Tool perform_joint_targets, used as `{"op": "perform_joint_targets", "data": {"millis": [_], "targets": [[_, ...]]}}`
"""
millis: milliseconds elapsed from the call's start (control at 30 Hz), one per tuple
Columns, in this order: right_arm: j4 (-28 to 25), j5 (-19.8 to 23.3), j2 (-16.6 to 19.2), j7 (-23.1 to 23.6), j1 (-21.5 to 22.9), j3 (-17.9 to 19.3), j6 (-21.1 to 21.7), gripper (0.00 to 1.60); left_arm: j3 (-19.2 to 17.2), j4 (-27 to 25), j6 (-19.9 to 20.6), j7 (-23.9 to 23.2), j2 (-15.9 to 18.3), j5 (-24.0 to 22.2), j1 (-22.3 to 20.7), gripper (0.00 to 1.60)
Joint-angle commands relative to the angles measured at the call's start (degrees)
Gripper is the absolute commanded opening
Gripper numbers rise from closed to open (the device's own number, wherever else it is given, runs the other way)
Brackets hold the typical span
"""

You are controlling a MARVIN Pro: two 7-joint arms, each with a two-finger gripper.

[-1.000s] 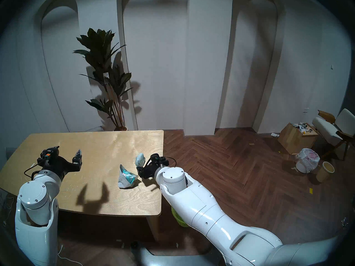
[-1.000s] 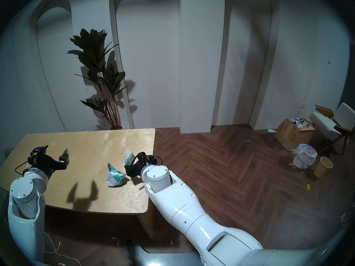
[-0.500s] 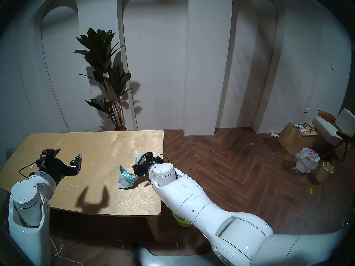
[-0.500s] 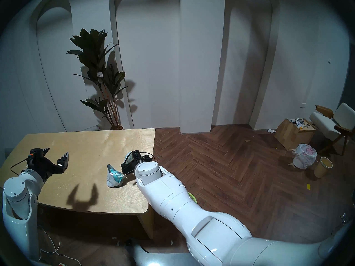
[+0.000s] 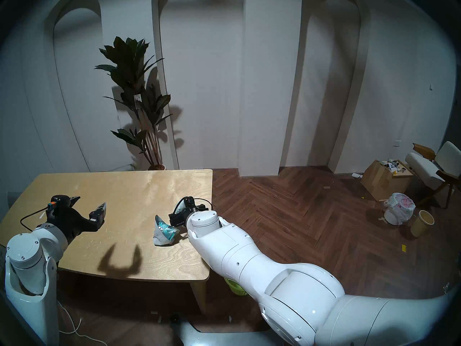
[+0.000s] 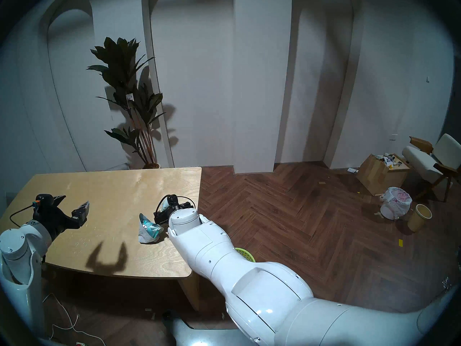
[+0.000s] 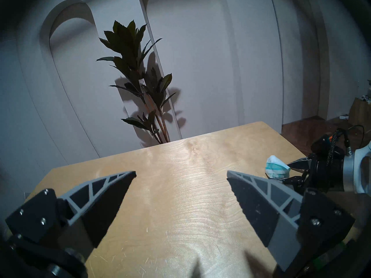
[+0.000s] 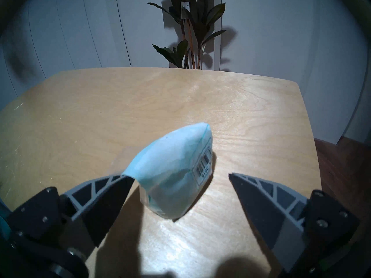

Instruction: Put the trash into the trash bin on the ground

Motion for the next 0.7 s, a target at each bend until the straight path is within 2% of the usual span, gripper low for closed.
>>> {"op": "perform_joint_targets", "data": {"millis": [0, 133, 167, 200, 233, 300, 333, 400, 467, 667], "targets": [[2.59, 0.45, -3.59, -0.49, 3.52, 0.57, -2.26, 1.60, -1.57, -1.30, 0.09, -1.65, 1.00, -0.93, 0.15, 1.60], [4.79, 0.89, -4.32, -0.87, 4.36, 1.03, -3.36, 1.60, -2.15, -1.36, 0.67, -2.61, 1.25, -1.56, 0.35, 1.60], [5.20, 0.98, -4.45, -0.93, 4.53, 1.12, -3.55, 1.31, -2.26, -1.36, 0.79, -2.81, 1.30, -1.67, 0.38, 1.60], [5.69, 1.09, -4.62, -1.00, 4.74, 1.23, -3.79, 0.85, -2.40, -1.37, 0.91, -3.04, 1.36, -1.81, 0.43, 1.60], [6.22, 1.23, -4.74, -1.08, 4.97, 1.37, -4.02, 0.59, -2.55, -1.38, 1.03, -3.29, 1.42, -1.96, 0.49, 1.60], [6.97, 1.39, -4.74, -1.18, 5.27, 1.53, -4.38, 0.56, -2.76, -1.39, 1.18, -3.63, 1.51, -2.16, 0.55, 1.60], [7.53, 1.55, -4.74, -1.26, 5.49, 1.70, -4.67, 0.45, -2.91, -1.39, 1.27, -3.89, 1.58, -2.33, 0.61, 1.60], [8.35, 1.78, -4.74, -1.36, 5.73, 1.93, -5.23, 0.09, -3.15, -1.38, 1.38, -4.30, 1.68, -2.56, 0.69, 1.60], [9.16, 2.01, -4.74, -1.42, 6.05, 2.19, -5.86, 0.00, -3.41, -1.37, 1.47, -4.75, 1.80, -2.83, 0.79, 1.60], [10.53, 2.99, -4.74, -1.16, 7.11, 3.21, -8.61, 0.00, -4.22, -1.34, 1.59, -6.11, 2.19, -3.57, 1.12, 1.60]]}}
